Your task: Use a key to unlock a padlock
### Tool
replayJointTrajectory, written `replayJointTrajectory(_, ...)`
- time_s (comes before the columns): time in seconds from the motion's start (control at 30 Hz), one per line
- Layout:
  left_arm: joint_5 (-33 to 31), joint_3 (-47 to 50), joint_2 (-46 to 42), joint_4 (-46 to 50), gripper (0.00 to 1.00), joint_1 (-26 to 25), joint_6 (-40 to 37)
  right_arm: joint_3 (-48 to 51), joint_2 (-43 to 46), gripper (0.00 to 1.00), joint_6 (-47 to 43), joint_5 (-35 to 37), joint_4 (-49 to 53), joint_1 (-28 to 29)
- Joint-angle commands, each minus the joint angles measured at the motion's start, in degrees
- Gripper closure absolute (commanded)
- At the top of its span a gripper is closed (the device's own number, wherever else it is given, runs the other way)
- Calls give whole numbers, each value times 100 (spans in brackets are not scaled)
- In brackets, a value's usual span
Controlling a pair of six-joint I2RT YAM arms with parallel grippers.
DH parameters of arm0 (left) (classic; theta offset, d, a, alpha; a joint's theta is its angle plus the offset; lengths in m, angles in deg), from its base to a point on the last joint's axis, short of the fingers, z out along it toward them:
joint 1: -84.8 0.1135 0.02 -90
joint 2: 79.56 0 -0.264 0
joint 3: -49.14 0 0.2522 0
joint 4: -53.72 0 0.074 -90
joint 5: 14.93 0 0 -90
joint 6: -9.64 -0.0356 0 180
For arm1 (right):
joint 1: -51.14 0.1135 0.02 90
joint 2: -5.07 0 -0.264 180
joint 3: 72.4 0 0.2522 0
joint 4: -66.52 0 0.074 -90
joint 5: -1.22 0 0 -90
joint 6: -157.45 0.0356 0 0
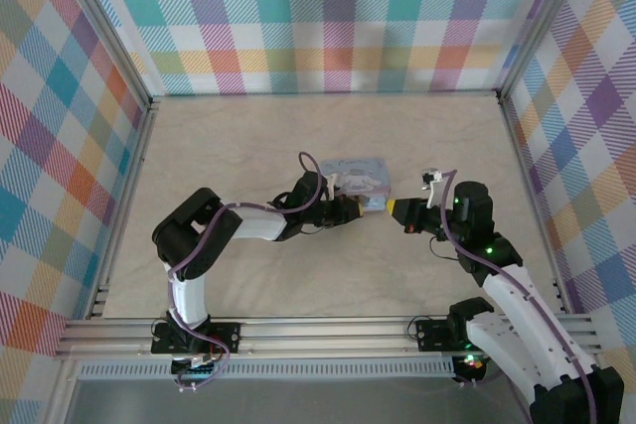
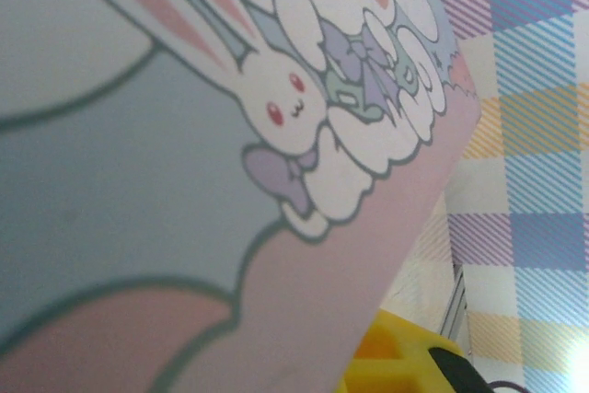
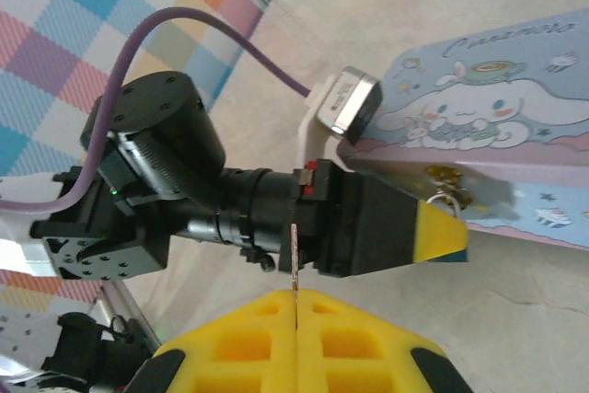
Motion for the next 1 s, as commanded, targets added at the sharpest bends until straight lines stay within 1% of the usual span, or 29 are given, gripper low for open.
replayJointTrajectory(0.0, -29, -297, -215, 84, 93, 62, 123, 150, -34, 100, 284, -526, -531, -56)
replayJointTrajectory(0.13, -45, -462, -227, 332, 93, 66, 158, 311, -75, 100, 493, -631, -753, -88)
replayJointTrajectory(0.3, 90, -499, -184, 201, 93, 119, 402, 734, -217, 100, 833, -724, -1270, -127)
replayJointTrajectory(0.57, 146, -477, -267, 208, 93, 143, 442, 1357, -855, 100, 1376, -871, -2514, -152)
replayJointTrajectory(0.63, 148, -461, -297, 213, 93, 145, 433, 1406, -1028, 100, 1435, -919, -2685, -153)
replayJointTrajectory(0.8, 156, -427, -349, 209, 93, 172, 437, 1428, -1228, 100, 1492, -921, -2836, -162)
replayJointTrajectory(0.97, 174, -409, -367, 195, 93, 190, 433, 1177, -1113, 100, 1498, -981, -2471, -273)
